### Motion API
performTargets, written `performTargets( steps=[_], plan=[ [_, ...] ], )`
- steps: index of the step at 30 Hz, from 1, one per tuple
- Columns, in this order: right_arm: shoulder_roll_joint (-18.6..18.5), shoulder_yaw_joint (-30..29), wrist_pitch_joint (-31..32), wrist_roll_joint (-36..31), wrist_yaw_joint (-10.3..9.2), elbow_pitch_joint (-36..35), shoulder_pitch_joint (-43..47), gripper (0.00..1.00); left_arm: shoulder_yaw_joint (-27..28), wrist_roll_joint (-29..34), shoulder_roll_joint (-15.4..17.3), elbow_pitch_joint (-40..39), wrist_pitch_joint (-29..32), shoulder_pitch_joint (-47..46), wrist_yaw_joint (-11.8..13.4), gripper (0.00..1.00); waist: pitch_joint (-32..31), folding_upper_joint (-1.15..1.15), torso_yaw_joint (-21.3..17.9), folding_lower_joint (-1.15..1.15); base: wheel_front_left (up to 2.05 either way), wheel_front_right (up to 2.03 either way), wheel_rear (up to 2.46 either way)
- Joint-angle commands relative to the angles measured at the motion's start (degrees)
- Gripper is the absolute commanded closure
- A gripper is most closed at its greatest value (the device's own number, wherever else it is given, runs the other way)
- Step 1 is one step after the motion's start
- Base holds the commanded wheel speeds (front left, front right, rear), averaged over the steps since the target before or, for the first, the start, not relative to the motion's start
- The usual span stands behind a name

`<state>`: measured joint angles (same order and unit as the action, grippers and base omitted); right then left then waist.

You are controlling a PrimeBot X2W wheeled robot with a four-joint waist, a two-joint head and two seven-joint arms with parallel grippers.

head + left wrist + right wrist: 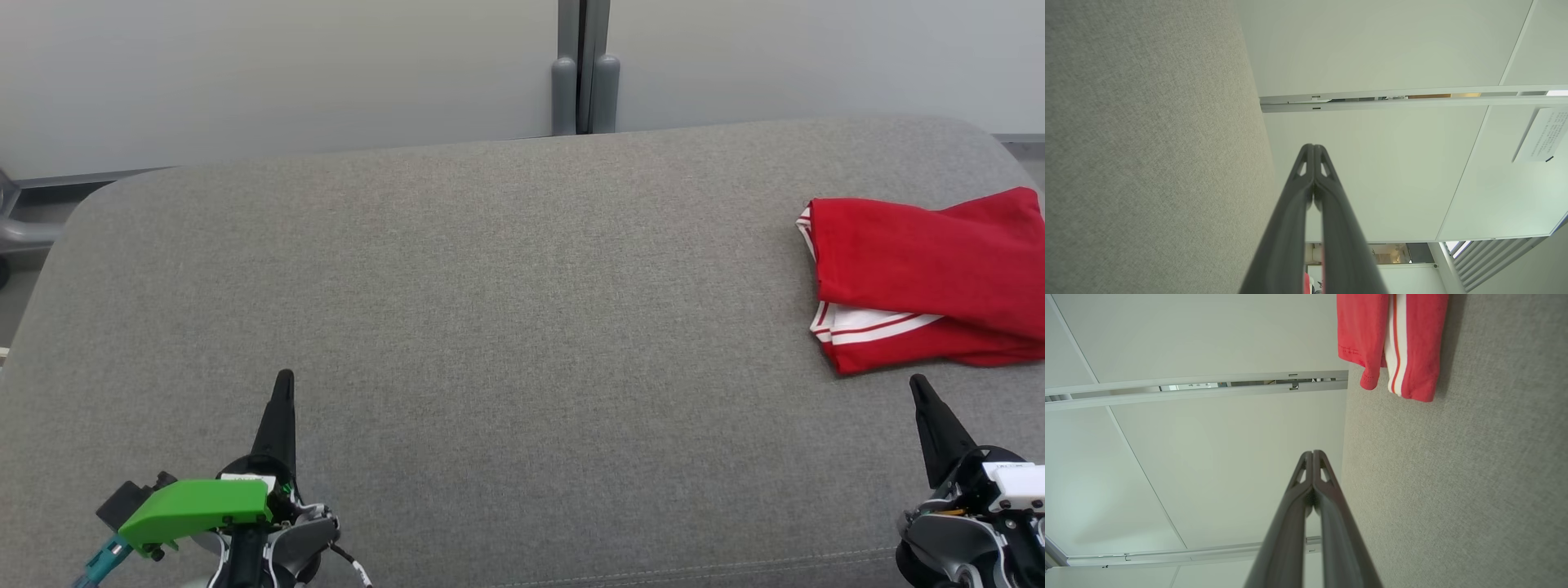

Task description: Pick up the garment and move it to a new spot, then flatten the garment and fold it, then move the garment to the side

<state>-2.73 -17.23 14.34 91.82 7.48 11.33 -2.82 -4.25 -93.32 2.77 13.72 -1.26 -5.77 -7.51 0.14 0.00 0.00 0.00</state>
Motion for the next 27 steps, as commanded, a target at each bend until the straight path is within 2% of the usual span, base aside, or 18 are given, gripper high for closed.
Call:
performTargets(
  steps=[1, 27],
  plan=[
    [-0.3, -0.2, 0.3, 0.5, 0.02, 0.1, -0.6, 1.00, 0.2, -0.4, -0.1, -0.1, 0.1, -1.0, -0.2, 1.00, 0.0, 0.00, 0.0, 0.00, 0.00, 0.00, 0.00],
    [-0.3, -0.1, 0.2, 0.4, 0.02, 0.1, -0.5, 1.00, 0.1, -0.4, 0.0, -0.1, 0.0, -0.9, -0.2, 1.00, 0.0, 0.00, 0.0, 0.00, 0.00, 0.00, 0.00]
  ],
)
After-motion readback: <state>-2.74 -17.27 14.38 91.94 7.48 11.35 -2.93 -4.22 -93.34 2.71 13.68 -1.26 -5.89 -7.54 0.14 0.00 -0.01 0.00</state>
